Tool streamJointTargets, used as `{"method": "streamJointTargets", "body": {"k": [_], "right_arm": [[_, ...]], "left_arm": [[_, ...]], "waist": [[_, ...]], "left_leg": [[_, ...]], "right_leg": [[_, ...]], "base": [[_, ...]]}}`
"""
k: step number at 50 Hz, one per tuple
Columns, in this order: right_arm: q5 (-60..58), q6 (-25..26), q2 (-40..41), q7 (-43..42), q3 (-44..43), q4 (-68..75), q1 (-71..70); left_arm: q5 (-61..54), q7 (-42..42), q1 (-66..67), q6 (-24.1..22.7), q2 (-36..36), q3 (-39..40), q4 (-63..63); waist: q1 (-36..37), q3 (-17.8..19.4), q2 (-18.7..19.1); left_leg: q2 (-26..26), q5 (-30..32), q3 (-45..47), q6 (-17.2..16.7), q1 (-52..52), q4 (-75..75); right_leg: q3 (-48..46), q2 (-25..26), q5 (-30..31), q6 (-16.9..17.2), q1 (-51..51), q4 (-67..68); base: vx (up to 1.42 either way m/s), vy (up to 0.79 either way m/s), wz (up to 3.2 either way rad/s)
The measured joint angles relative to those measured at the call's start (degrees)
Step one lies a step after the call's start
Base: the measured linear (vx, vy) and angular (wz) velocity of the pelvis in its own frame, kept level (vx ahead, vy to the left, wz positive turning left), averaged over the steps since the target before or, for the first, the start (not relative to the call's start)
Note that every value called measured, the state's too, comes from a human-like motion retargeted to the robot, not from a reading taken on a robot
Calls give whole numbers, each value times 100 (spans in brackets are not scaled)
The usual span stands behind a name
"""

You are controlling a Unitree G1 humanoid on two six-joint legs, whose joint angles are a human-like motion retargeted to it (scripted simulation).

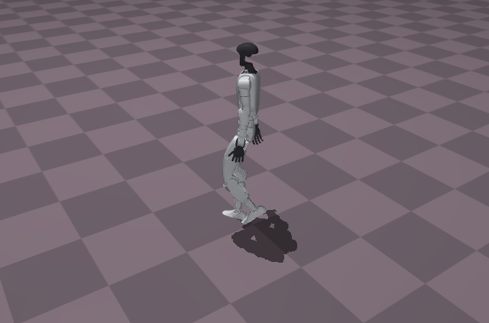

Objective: In place motions

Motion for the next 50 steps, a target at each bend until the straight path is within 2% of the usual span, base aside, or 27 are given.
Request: {"method": "streamJointTargets", "body": {"k": [2, 5, 11, 15, 17, 20, 24, 28, 33, 37, 40, 43, 46, 48, 50], "right_arm": [[-68, -46, -42, 18, 142, -95, -149], [-116, -114, -79, 127, 281, -240, -280], [20, -210, 20, 301, 281, -557, -365], [111, -222, 69, 326, 304, -540, -321], [58, -191, 43, 309, 331, -447, -294], [-111, -107, -25, 201, 328, -234, -292], [-254, -46, -93, 110, 290, -104, -161], [-484, -73, -122, 122, 237, -223, 9], [-657, -184, -72, 101, 362, -425, -53], [-585, -292, 31, 200, 550, -609, -229], [-551, -339, 149, 225, 709, -744, -370], [-484, -404, 229, 265, 851, -812, -448], [-481, -421, 218, 317, 883, -849, -462], [-477, -401, 176, 278, 844, -825, -449], [-418, -358, 116, 162, 753, -727, -426]], "left_arm": [[-92, 7, -21, -56, -48, 58, 31], [-11, 103, 68, -143, -100, 102, 51], [340, 259, 244, -153, -72, 45, 374], [456, 236, 305, -57, -38, 69, 554], [473, 269, 317, -40, -41, 107, 578], [456, 273, 275, -41, -59, 143, 575], [366, 293, 224, -63, -60, 45, 527], [392, 250, 167, -57, -4, -190, 510], [594, 168, 91, -113, 156, -525, 431], [836, 111, 14, -156, 327, -811, 353], [832, 70, -22, -179, 398, -849, 337], [729, 73, -51, -151, 397, -642, 406], [577, 146, -89, -107, 343, -406, 441], [479, 205, -111, -103, 303, -277, 421], [416, 258, -121, -131, 271, -212, 374]], "waist": [[-32, 98, 25], [-60, 107, 121], [-72, 2, 432], [-10, -19, 670], [93, -24, 782], [132, -63, 783], [202, -78, 708], [150, -122, 700], [-272, -68, 669], [-411, 58, 564], [-570, 167, 484], [-748, 173, 498], [-791, 128, 554], [-777, 68, 610], [-690, -17, 653]], "left_leg": [[-167, 5, -400, -55, -32, -264], [-112, -107, -653, -119, 1, -704], [-260, -355, -1853, -719, 128, -2150], [-440, -59, -3202, -1210, 353, -3344], [-473, 440, -3824, -1366, 470, -3786], [-396, 418, -3621, -1406, 480, -3800], [-549, 541, -3820, -1361, 570, -3970], [-456, 570, -3311, -1108, 638, -4243], [-220, 671, -2581, -1062, 720, -4609], [-101, 571, -1891, -947, 784, -4780], [2, 462, -1333, -856, 838, -4852], [225, 328, -571, -855, 887, -4922], [451, 165, 250, -907, 912, -4932], [599, 52, 811, -963, 922, -4919], [696, -60, 1372, -1019, 946, -4912]], "right_leg": [[176, 11, 51, 21, 65, 6], [441, 102, 101, 32, 114, 9], [909, 471, 176, 30, 126, -19], [1203, 830, 206, 3, 182, -48], [1389, 994, 205, 7, 187, -12], [1497, 978, 179, 57, 96, 95], [1587, 920, 211, 93, 73, 68], [1659, 916, 252, 156, -21, 106], [1842, 1004, 530, 234, -231, 107], [2383, 1239, 763, 266, -414, 18], [2527, 1349, 624, 309, -524, -80], [1655, 1194, 111, 115, -639, -145], [16, 742, -364, 138, -638, -145], [-1095, 412, -455, 186, -588, -109], [-1724, 181, -472, 239, -529, -50]], "base": [[7, 8, -142], [16, 8, -129], [17, 4, -108], [16, 5, -91], [17, 6, -79], [14, 6, -41], [10, 8, -26], [12, 8, -31], [-1, 7, -82], [-11, 1, -203], [-21, 0, -251], [-27, -1, -257], [-26, -2, -258], [-18, -2, -264], [-16, -4, -252]]}}
